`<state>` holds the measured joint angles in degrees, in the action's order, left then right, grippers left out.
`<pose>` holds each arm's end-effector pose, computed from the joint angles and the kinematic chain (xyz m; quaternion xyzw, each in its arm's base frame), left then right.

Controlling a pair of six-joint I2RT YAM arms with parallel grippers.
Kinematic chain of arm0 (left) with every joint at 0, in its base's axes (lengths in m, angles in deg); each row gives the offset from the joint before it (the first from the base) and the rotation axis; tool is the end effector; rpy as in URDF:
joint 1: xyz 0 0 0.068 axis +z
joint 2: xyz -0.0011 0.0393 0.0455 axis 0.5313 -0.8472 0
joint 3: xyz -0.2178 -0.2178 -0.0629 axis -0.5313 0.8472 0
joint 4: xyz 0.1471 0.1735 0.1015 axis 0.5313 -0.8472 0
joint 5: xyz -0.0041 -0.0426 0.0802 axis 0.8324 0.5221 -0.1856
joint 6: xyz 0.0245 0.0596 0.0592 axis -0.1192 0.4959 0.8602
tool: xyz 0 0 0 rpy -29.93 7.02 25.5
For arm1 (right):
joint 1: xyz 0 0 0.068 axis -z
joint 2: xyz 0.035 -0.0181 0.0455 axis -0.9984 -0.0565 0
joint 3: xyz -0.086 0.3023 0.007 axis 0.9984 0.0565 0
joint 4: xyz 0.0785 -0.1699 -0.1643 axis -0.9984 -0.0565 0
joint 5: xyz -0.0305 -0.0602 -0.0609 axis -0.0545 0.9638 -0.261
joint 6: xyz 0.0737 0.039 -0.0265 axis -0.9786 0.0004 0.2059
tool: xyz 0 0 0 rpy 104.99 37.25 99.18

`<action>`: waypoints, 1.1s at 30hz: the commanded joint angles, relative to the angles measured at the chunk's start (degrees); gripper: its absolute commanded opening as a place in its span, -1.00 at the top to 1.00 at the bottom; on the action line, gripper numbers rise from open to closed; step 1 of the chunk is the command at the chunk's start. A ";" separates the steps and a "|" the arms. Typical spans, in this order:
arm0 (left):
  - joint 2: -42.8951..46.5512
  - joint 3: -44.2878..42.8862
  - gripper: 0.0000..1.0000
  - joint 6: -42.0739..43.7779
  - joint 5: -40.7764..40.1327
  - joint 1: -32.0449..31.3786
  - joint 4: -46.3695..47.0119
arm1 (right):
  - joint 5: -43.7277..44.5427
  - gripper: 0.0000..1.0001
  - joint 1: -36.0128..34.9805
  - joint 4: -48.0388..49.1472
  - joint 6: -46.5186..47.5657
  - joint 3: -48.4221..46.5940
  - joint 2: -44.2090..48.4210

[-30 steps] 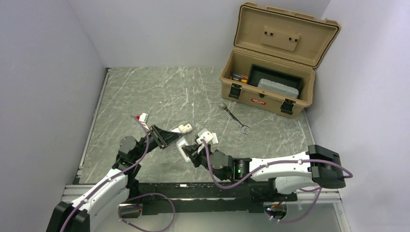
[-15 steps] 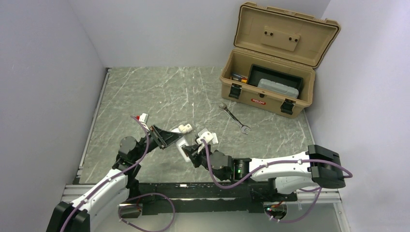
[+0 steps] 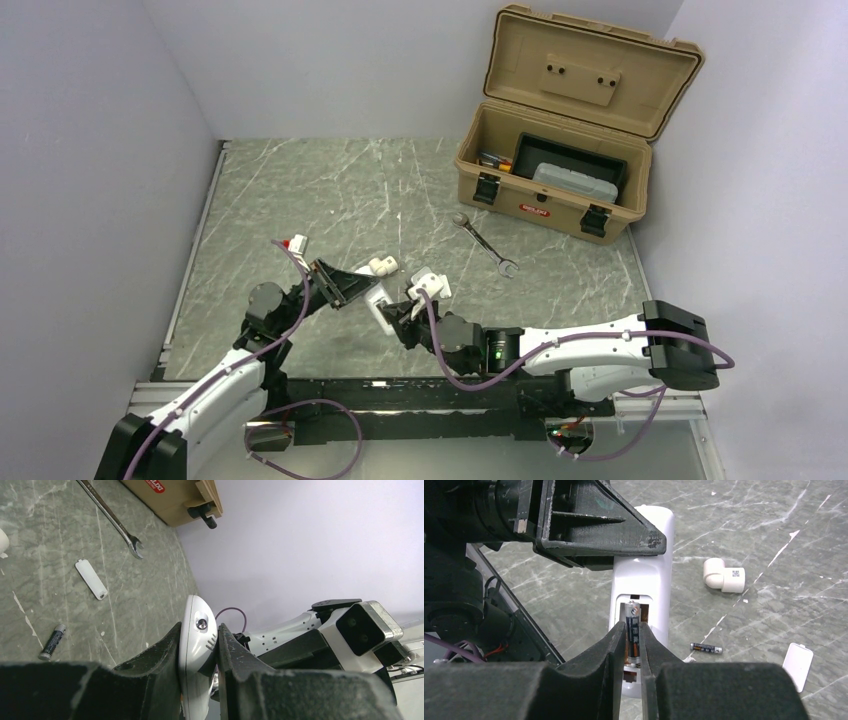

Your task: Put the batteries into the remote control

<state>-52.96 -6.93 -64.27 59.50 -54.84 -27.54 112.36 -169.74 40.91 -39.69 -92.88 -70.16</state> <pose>0.1253 -0.0954 0.2438 -0.0904 0.6700 -0.6453 0.3556 0.0781 0.2743 0.2931 -0.2435 0.7217 0.3155 0.5659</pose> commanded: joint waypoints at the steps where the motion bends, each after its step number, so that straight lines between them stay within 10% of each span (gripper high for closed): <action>1: -0.11 -0.66 1.00 -0.70 0.85 -0.19 4.98 | 2.76 0.60 -0.07 -1.53 0.12 0.20 0.49; 33: -0.37 0.31 1.00 -0.85 1.56 -0.20 5.78 | 5.23 0.80 -0.04 -0.79 0.84 -0.97 1.27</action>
<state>-53.37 -6.74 -64.18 59.45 -54.84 -26.10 114.68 -170.05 39.75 -40.28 -92.74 -69.83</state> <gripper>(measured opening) 0.293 0.132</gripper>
